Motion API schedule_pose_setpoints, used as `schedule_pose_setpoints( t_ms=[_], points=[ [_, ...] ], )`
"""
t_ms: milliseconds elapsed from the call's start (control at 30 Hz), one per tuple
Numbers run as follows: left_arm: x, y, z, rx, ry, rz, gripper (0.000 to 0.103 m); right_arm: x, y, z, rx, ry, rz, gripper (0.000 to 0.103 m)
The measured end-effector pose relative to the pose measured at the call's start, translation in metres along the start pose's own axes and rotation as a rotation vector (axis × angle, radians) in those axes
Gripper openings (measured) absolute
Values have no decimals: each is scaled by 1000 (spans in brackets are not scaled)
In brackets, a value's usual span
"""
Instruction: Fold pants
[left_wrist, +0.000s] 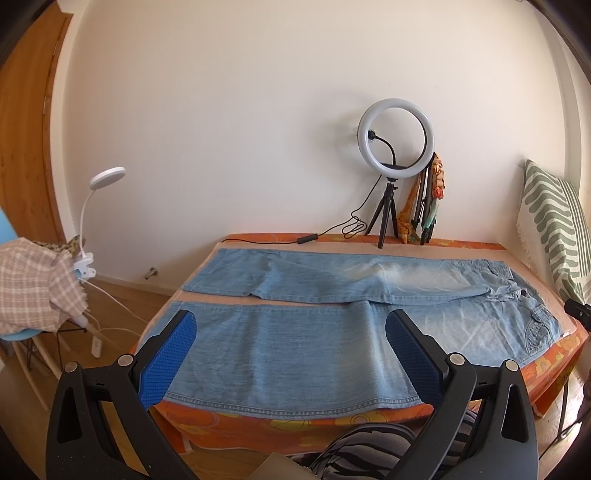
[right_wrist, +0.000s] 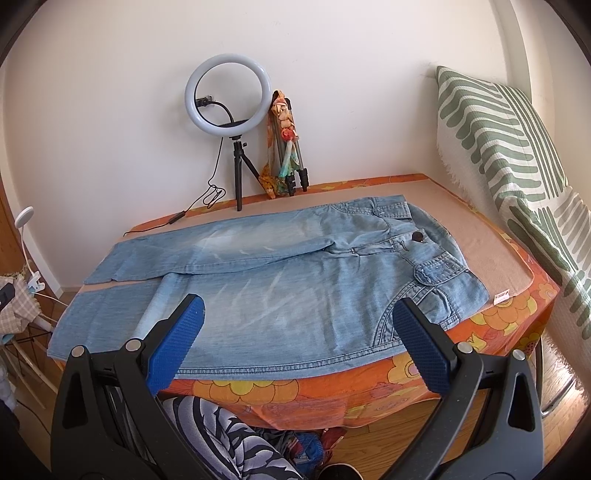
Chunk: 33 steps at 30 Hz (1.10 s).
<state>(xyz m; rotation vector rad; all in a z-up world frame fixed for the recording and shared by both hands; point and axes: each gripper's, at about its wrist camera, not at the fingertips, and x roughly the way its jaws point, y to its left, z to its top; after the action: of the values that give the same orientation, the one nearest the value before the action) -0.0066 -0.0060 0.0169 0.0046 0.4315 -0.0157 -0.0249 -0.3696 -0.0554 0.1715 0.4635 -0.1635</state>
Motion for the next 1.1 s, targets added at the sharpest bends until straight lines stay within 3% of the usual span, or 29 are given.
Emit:
schedule_pose_setpoints(
  t_ms=[700,1100],
  points=[
    [12,5,-3,1,23,13,102,9,9,4,-28,10,3,103],
    [28,32,0,1,34,63,102,23,26,29,-120,-4,38,103]
  ],
)
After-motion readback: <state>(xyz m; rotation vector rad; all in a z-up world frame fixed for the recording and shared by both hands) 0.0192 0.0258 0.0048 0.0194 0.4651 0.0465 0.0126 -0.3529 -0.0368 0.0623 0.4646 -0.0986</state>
